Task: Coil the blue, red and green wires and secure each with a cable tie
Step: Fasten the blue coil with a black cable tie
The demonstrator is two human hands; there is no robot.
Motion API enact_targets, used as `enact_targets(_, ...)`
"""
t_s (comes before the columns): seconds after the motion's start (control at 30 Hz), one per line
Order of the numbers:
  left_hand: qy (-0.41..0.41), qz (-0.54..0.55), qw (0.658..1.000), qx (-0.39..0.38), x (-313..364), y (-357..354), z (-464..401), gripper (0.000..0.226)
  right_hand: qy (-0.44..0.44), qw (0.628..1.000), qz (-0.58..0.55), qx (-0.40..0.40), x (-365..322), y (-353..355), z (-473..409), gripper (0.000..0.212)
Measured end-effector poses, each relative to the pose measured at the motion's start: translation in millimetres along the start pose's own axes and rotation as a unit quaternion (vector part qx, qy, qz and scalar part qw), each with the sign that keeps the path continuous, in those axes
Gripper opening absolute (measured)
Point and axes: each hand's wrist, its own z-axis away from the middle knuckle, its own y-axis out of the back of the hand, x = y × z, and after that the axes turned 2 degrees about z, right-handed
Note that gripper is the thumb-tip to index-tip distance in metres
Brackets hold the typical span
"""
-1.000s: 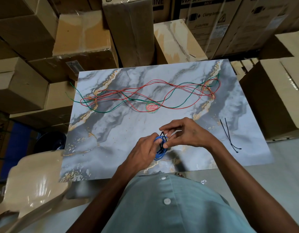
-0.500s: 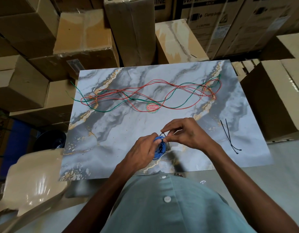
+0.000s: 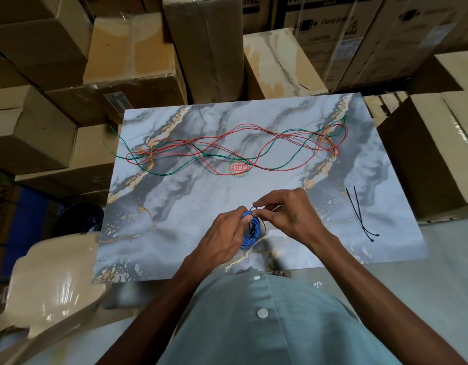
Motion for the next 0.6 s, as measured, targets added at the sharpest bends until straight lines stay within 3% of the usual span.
enact_targets(0.3, 0.005, 0.032, 0.999, 0.023, 3.6, -1.4, -3.6, 0.038, -0.003, 0.998, -0.045, 0.051, 0.2, -6.7, 0.4, 0.008)
enact_targets(0.43, -0.005, 0.035, 0.999, 0.025, 3.5, 2.9, -2.7, 0.040, -0.051, 0.991, -0.125, 0.009, 0.9, 1.7, -2.3, 0.010)
enact_targets(0.6, -0.020, 0.030, 0.999, 0.015, 2.0, 5.3, -0.3, 0.037, -0.071, 0.954, -0.283, -0.070, 3.2, 18.0, -5.6, 0.016)
